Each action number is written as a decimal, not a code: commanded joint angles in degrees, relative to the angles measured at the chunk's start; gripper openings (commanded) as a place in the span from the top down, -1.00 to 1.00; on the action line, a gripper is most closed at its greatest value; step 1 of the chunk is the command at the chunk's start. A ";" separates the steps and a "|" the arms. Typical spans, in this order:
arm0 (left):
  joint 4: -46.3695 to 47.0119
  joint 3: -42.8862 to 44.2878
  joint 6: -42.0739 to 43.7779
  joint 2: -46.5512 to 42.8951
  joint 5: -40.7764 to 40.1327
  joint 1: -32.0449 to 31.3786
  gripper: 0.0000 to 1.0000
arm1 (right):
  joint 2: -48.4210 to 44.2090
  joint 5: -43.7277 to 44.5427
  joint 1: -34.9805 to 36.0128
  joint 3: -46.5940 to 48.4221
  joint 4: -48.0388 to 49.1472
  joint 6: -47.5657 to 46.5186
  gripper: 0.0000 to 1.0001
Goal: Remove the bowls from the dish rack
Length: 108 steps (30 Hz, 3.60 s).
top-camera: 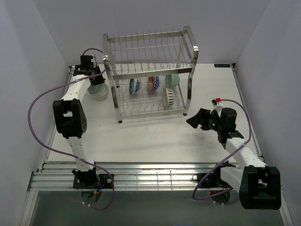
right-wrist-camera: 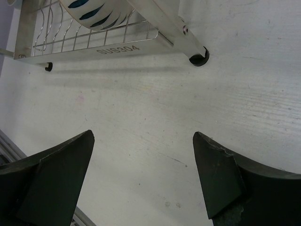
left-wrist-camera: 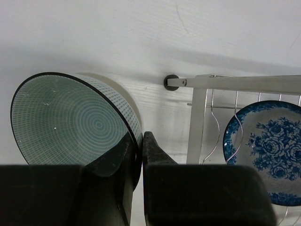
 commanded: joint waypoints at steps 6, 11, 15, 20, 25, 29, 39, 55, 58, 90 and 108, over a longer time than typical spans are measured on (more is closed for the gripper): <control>-3.51 5.23 4.51 3.43 -6.60 -4.31 1.00 | -0.21 0.64 0.35 0.26 1.05 -0.67 -0.82; -4.56 3.82 5.39 3.78 -8.71 -4.40 1.00 | -0.03 0.47 0.35 0.18 1.14 -0.67 -0.82; -4.65 3.29 6.62 3.43 -11.69 -5.01 1.00 | 0.06 0.38 0.35 0.18 1.31 -0.58 -0.82; -4.65 3.38 7.85 3.25 -14.50 -5.45 0.95 | 0.06 0.29 0.35 0.09 1.31 -0.58 -0.82; -4.91 2.77 8.55 3.17 -16.18 -6.33 0.31 | 0.23 0.29 0.35 0.17 1.31 -0.58 -0.83; -4.91 2.24 8.38 2.90 -16.27 -6.50 0.16 | 0.15 0.47 0.35 0.17 1.23 -0.58 -0.82; -5.09 2.42 8.55 0.44 -17.32 -6.42 0.08 | 0.15 0.38 0.26 0.17 1.23 -0.58 -0.82; -2.45 -0.48 7.24 -2.55 -12.93 -6.59 0.20 | 0.32 0.20 0.35 0.17 1.40 -0.58 -0.82; -1.58 -1.71 6.97 -2.28 -12.49 -6.59 0.33 | 0.58 0.20 0.35 0.17 1.58 -0.58 -0.83; 2.12 -7.34 8.64 -4.57 -14.51 -7.47 0.11 | 0.41 0.47 0.35 0.00 1.40 -0.76 -0.82; -0.34 -12.52 7.33 -17.82 -18.29 -7.21 -0.11 | 0.23 1.87 0.35 0.88 -0.44 -1.20 -0.82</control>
